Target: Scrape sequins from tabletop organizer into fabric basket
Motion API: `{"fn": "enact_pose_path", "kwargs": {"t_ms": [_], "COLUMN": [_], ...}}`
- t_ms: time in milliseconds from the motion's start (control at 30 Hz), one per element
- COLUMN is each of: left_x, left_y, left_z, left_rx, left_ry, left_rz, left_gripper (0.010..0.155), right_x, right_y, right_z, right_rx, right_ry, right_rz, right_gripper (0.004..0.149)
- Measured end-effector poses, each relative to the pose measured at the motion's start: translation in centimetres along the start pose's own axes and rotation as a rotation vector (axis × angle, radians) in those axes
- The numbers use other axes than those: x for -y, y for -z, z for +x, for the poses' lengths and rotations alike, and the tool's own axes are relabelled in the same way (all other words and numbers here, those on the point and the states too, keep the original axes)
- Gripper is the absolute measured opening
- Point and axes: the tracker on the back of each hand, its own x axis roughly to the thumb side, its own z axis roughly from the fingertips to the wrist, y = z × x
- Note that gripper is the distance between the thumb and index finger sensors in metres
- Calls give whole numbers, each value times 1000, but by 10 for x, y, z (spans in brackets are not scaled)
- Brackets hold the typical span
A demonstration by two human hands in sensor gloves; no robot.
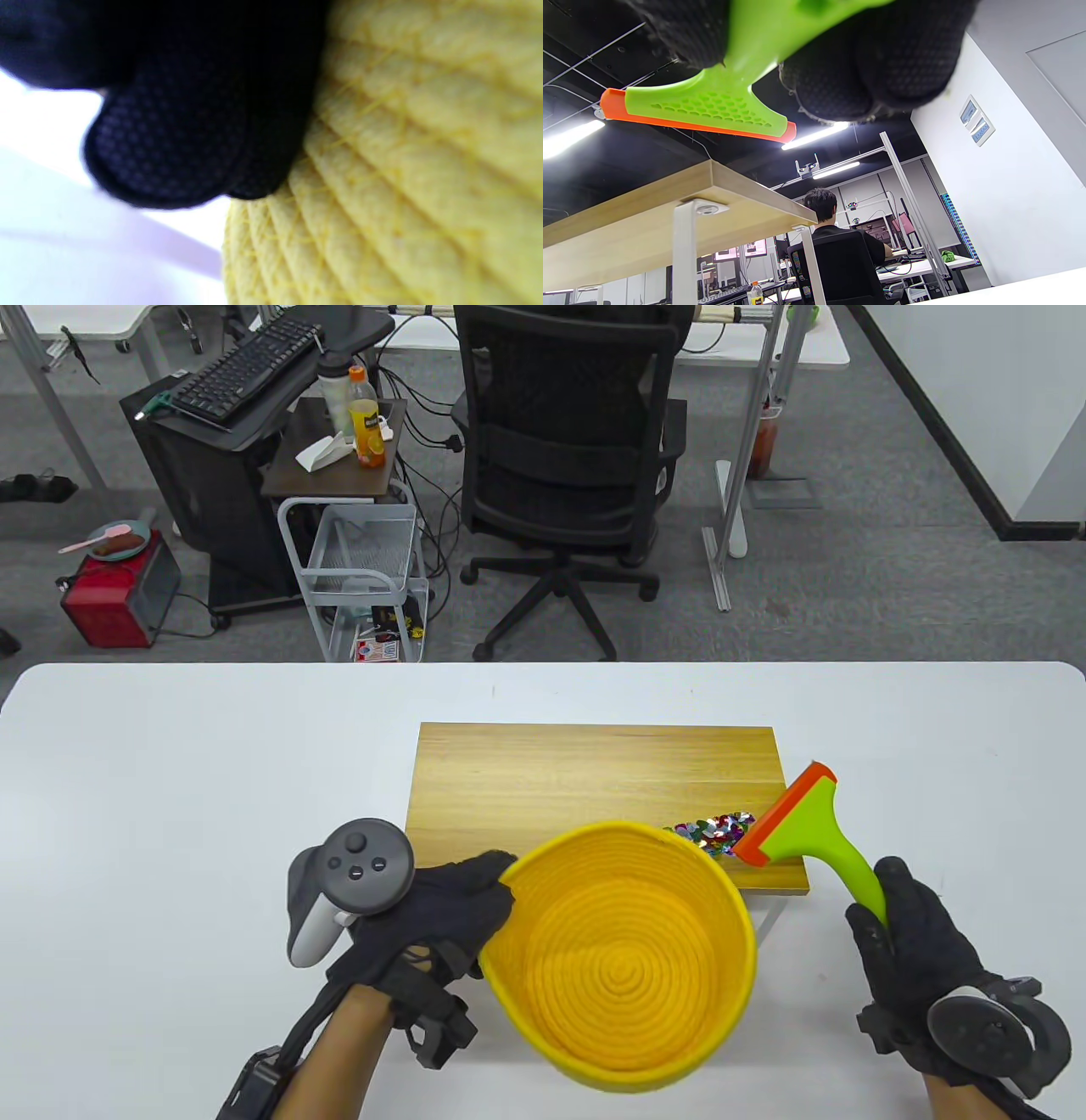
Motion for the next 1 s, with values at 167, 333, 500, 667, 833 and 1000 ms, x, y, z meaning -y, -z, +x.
{"fn": "enact_pose_path", "kwargs": {"t_ms": [167,333,500,667,833,1000], "left_x": [45,72,95,104,102,102], "left_y": [20,37,49,58,61,59], "left_z": [-17,-32,-51,-70,-80,-81], "left_rx": [34,-14,-77,-128,-197,-233], "left_ry": [-44,15,29,55,140,159], "left_rz": [-214,-313,-386,-336,-238,-179], "left_gripper": [48,46,46,47,47,48], "right_x": [0,0,2,0,-1,-1], "right_y": [-1,-1,-1,-1,-1,-1], "right_z": [0,0,-1,-2,-2,-1], "right_rx": [1,1,-1,-2,1,1], "right_ry": [1,5,11,9,10,9], "right_rz": [-2,-3,-10,0,1,4], "right_gripper": [61,61,61,61,61,61]}}
